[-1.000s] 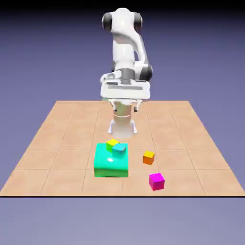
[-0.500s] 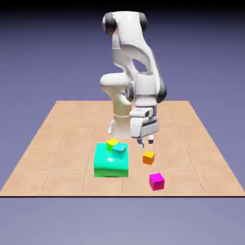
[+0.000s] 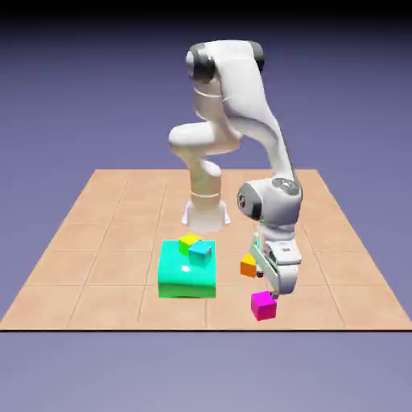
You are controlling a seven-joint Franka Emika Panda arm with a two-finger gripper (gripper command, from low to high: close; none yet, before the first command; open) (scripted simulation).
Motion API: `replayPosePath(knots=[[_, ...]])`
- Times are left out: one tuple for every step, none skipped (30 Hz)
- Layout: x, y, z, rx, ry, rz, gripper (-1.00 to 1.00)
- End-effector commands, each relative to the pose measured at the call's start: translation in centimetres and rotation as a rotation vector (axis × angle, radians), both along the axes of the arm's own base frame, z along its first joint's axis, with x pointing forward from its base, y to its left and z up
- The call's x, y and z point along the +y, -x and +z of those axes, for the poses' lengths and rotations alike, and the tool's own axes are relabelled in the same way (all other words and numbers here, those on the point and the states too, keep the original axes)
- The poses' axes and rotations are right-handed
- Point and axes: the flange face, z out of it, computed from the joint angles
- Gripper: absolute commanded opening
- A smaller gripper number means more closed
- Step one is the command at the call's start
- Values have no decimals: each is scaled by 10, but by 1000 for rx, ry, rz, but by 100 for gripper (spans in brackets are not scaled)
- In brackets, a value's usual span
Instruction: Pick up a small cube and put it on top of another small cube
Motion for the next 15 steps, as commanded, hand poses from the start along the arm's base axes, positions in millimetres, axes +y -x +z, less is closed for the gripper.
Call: replayPosePath(knots=[[-1,0,-14,0,0,0,0],[-2,1,-28,0,0,1,0],[-2,1,-28,0,0,1,0],[-2,1,-28,0,0,1,-100],[-2,1,-28,0,0,1,-100],[-1,0,-14,0,0,0,-100],[0,0,0,0,0,0,-100],[1,0,13,0,0,0,-100],[2,1,27,0,0,0,-100],[2,2,41,1,0,0,-100],[-8,3,51,-2,3,-67,-100],[-19,4,61,-4,6,-137,-100],[-30,6,71,-6,8,-207,-100],[-41,9,81,-8,10,-276,-100],[-52,12,90,-10,12,-346,-100]])
